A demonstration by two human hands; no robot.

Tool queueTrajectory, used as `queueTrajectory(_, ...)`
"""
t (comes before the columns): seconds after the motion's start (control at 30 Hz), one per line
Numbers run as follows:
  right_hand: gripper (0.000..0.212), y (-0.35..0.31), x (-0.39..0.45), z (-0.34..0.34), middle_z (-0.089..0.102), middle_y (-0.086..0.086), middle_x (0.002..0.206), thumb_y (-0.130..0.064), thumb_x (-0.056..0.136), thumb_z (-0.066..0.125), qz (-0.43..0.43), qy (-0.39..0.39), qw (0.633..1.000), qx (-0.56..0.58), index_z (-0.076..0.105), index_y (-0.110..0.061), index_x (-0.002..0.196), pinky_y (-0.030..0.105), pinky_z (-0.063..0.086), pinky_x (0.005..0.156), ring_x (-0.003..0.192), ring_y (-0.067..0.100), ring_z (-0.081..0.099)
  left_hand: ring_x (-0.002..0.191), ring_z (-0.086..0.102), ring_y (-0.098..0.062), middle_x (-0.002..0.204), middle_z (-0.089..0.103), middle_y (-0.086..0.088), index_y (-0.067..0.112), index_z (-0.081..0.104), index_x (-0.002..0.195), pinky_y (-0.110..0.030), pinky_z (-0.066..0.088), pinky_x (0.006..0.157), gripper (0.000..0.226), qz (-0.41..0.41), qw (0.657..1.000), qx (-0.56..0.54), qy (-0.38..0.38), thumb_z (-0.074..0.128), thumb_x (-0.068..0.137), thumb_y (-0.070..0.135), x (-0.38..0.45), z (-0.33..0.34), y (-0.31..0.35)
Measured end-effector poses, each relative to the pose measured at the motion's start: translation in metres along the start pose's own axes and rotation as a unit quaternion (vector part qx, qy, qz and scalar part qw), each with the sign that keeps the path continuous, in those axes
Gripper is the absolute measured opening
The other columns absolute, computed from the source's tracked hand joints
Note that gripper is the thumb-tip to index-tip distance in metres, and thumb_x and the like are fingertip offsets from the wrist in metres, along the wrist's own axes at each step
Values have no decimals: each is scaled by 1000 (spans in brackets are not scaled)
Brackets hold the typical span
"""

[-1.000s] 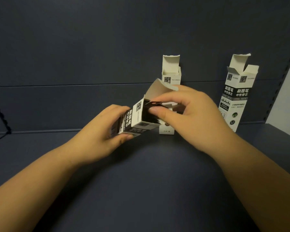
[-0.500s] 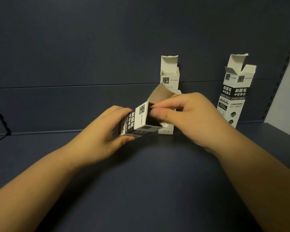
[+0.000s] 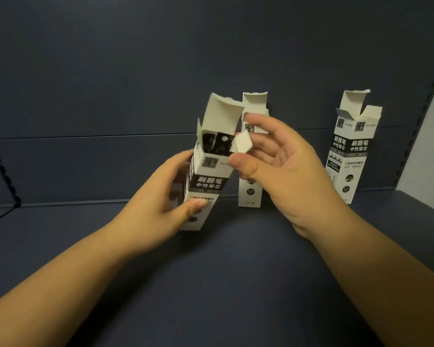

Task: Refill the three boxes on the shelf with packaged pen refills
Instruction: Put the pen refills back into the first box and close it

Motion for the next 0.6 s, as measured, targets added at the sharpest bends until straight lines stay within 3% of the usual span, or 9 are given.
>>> queueTrajectory(0.07, 70, 1, -1, 3, 74, -2, 120, -22, 70, 81, -5, 2, 1000, 28, 51, -29, 134, 37, 57, 95, 112, 14, 70, 128, 54, -3, 135, 53, 19, 49, 22, 150, -28, 51, 99, 80, 0, 996, -87, 2, 71, 89, 36, -2, 4, 6)
queueTrajectory(0.17, 59, 3, -2, 6, 73, 0, 121, -16, 78, 84, -18, 10, 1000, 12, 54, -25, 127, 48, 51, 105, 115, 16, 69, 130, 56, -20, 138, 53, 8, 47, 11, 154, -43, 56, 94, 95, 32, 988, -153, -6, 73, 84, 28, -6, 10, 18)
queueTrajectory(0.3, 49, 1, -4, 11, 70, -3, 124, -18, 85, 77, -37, -26, 998, -35, 58, -26, 130, 35, 52, 103, 120, 12, 65, 125, 60, -22, 136, 55, 8, 49, 8, 154, -40, 57, 92, 100, 52, 987, -154, -16, 74, 85, 20, -8, 14, 30)
queueTrajectory(0.43, 45, 0, -7, 15, 69, -7, 124, -22, 87, 75, -41, -58, 996, -46, 59, -32, 128, 40, 57, 97, 119, 13, 65, 124, 61, -22, 135, 55, 7, 47, 10, 154, -37, 56, 92, 100, 58, 986, -158, -15, 76, 84, 18, -9, 12, 33)
queueTrajectory(0.6, 40, -10, -9, 16, 65, -10, 127, -26, 84, 77, -105, -51, 990, -81, 63, -29, 122, 45, 59, 91, 121, 20, 64, 121, 61, -32, 130, 57, -1, 43, 27, 147, -50, 56, 93, 81, 52, 980, -190, -20, 73, 84, 18, -7, 8, 38)
Point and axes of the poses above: each hand's wrist, its own x-axis towards the middle knuckle, its own z-axis out of the palm, y = z × x, the point moved 6 cm from there along x, towards the middle knuckle
